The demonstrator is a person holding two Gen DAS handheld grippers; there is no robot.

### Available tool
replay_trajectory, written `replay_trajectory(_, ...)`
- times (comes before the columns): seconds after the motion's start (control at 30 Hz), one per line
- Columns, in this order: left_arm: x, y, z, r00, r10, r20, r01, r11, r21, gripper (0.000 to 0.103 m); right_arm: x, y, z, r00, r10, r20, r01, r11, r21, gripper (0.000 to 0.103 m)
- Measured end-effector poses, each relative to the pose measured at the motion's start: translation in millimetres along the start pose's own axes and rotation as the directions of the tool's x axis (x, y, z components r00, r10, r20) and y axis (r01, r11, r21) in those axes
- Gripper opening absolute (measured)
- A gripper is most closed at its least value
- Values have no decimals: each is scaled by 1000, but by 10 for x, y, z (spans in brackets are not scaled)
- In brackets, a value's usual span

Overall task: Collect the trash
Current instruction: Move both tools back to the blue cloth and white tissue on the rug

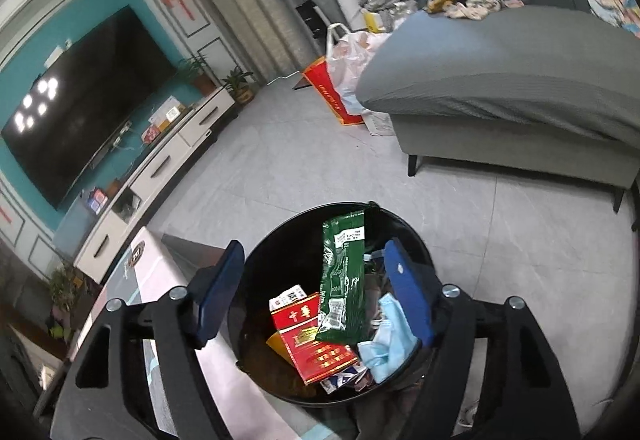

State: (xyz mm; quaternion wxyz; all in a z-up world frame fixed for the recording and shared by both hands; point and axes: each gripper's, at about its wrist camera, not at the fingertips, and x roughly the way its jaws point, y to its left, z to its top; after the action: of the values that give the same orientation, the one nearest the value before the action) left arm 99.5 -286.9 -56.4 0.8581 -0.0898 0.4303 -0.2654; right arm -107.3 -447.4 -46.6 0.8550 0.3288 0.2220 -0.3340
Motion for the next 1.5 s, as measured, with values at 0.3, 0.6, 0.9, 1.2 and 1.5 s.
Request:
replay_trajectory(0.3,-763,1043,21,977,197,84,-186,975,-120,100,-100,572,-146,999,41,6,-40,986,-162,81)
replay_trajectory(0.6,-1438,2027,-174,917,377,130,-356,921,-161,100,-208,1357,-506,997,82,3,-75,926,-370,94)
replay_trajectory(0.9,-1497,2859,-374,906,408,111,-349,871,-345,100,-181,2091,-1115,982,171,-82,-188,819,-542,100)
replay_trajectory(1.2,-1667,3030,-435,875,472,112,-405,838,-367,100,-44,2539,-1533,976,138,-171,-216,738,-639,100)
replay_trajectory(1.5,-1730,3282,-454,870,485,94,-398,801,-447,100,487,3443,-1741,937,132,-323,-324,670,-667,99)
